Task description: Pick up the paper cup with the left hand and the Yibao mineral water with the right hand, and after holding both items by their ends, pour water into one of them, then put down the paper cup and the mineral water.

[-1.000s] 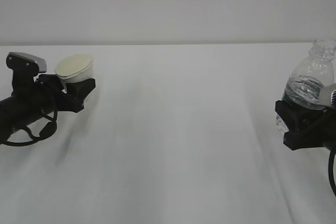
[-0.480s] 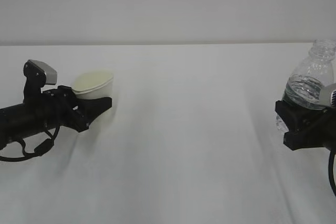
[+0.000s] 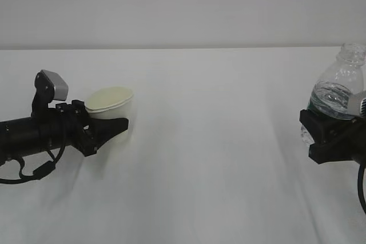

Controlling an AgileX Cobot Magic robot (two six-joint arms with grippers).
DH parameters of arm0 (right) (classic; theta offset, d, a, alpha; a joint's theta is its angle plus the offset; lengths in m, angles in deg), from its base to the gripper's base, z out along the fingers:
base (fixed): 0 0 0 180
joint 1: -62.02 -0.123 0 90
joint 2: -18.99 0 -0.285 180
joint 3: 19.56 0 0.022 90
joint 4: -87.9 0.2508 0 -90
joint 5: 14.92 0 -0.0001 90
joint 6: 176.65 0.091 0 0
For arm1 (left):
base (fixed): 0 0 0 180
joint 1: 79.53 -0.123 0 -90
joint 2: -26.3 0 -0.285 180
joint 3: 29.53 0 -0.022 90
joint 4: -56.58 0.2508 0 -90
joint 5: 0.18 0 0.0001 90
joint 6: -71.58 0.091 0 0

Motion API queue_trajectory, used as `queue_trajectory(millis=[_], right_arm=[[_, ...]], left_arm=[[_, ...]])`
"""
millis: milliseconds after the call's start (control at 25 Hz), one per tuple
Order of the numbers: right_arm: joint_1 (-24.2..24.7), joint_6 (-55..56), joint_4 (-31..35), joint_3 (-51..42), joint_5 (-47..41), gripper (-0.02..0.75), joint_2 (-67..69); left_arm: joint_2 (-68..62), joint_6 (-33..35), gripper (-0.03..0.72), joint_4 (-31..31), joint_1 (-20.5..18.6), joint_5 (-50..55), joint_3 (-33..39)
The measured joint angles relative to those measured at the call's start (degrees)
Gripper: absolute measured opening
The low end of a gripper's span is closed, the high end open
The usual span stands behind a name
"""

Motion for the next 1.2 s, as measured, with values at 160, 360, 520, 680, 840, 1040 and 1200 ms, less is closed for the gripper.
queue_trajectory(millis=[160,360,520,680,840,1040,1200], right_arm=[[0.0,0.0,0.0,0.0,-0.09,0.405,0.0],[0.0,0.0,0.0,0.0,-0.09,0.405,0.0],[0.0,0.0,0.0,0.0,-0.09,0.405,0.0],[0.0,-0.44,0.0,0.0,-0.09,0.405,0.0],[0.0,-0.97,0.0,0.0,-0.44,0.405,0.0],[0.0,-2.22,-0.23,0.0,-0.8,0.405,0.0],[0.0,-2.49,-0.57,0.0,-2.1,0.405,0.0]], left_arm=[[0.0,-1.31,0.446,4.91,0.0,0.0,0.04],[0.0,-2.11,0.44,7.37,2.45,0.0,0.04],[0.0,-2.24,0.439,7.37,6.01,0.0,0.04],[0.0,-2.24,0.439,5.1,9.81,0.0,0.04],[0.0,-2.24,0.438,2.43,13.23,0.0,-0.11],[0.0,-2.24,0.438,2.08,17.43,0.0,-2.99],[0.0,-3.31,0.438,2.08,19.4,0.0,-6.87]])
